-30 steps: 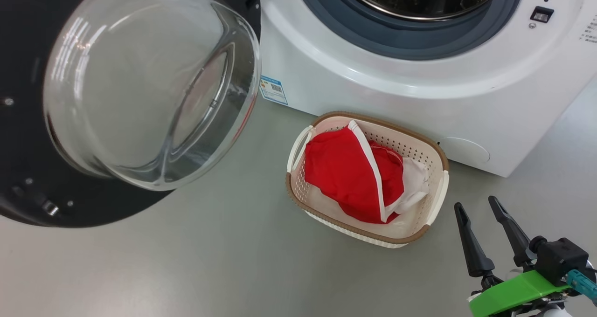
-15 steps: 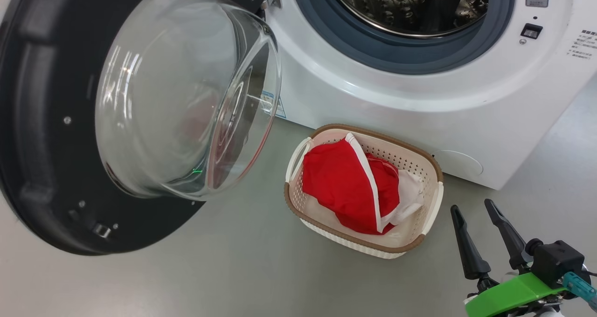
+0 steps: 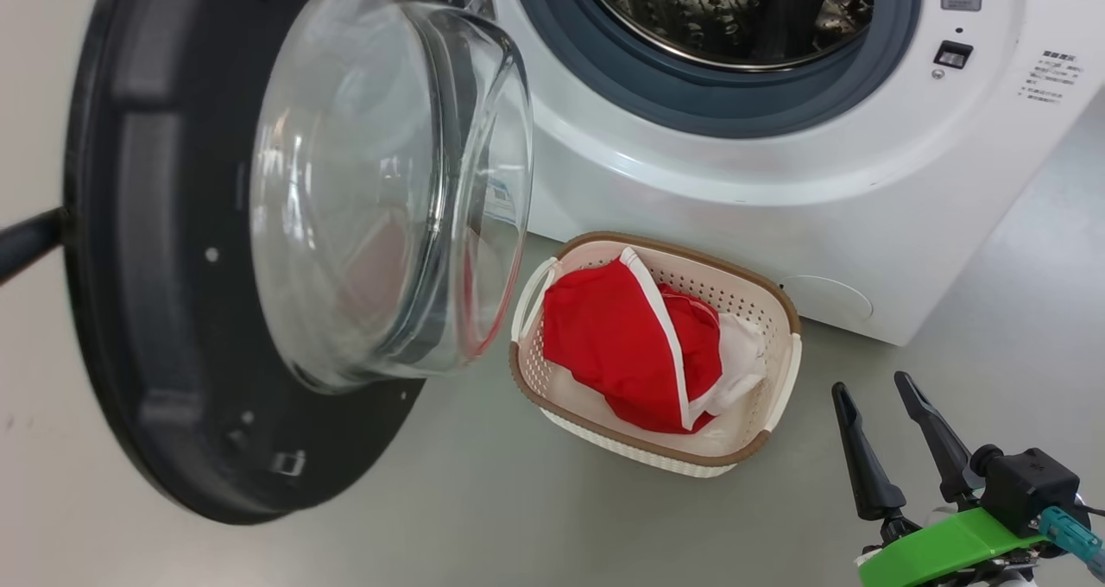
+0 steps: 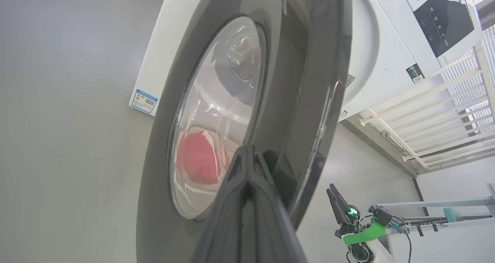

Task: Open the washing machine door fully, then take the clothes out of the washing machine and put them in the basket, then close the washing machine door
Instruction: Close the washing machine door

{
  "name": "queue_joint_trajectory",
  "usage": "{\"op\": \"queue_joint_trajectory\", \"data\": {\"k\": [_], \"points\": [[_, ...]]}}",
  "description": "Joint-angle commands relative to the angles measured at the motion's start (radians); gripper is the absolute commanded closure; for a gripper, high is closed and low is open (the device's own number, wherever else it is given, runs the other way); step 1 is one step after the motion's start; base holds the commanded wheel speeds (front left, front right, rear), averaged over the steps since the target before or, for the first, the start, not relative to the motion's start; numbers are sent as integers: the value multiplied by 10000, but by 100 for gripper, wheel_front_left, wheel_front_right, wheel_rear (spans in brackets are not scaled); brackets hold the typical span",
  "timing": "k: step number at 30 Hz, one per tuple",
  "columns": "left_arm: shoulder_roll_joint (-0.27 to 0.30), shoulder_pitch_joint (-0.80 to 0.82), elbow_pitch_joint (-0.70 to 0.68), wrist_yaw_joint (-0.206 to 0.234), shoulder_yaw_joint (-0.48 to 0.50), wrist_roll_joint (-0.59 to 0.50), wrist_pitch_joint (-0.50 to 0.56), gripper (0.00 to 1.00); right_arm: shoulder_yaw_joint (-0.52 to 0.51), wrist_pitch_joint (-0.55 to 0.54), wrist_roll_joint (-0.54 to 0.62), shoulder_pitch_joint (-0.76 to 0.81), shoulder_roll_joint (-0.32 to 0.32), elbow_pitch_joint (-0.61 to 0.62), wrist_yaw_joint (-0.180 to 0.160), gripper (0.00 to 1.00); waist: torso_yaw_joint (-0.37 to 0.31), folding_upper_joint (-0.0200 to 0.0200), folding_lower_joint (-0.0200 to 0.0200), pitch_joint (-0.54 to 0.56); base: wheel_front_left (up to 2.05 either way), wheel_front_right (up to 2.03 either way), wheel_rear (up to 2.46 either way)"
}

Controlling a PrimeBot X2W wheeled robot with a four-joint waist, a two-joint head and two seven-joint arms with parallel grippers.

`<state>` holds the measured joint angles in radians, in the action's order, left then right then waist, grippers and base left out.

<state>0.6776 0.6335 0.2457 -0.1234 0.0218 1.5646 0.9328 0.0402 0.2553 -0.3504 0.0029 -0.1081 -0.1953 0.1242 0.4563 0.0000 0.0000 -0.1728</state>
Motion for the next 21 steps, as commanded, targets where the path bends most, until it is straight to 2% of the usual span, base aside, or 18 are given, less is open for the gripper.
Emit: {"op": "queue_joint_trajectory", "data": {"k": [1,10,21], "points": [[489,64,-481,-73,300,82,115,100,155,65,-19,-14,-18,256,65,0,-47,0,0,-24,0,0,0],[22,99,-1972,-73,-250,34,282,100,74,65,4,-74,40,300,65,0,-362,0,0,-103,0,0,0],[-833,668,-3055,-73,-1084,-419,-354,100,-9,65,17,-239,137,346,65,0,-849,0,0,-270,0,0,0]]}}
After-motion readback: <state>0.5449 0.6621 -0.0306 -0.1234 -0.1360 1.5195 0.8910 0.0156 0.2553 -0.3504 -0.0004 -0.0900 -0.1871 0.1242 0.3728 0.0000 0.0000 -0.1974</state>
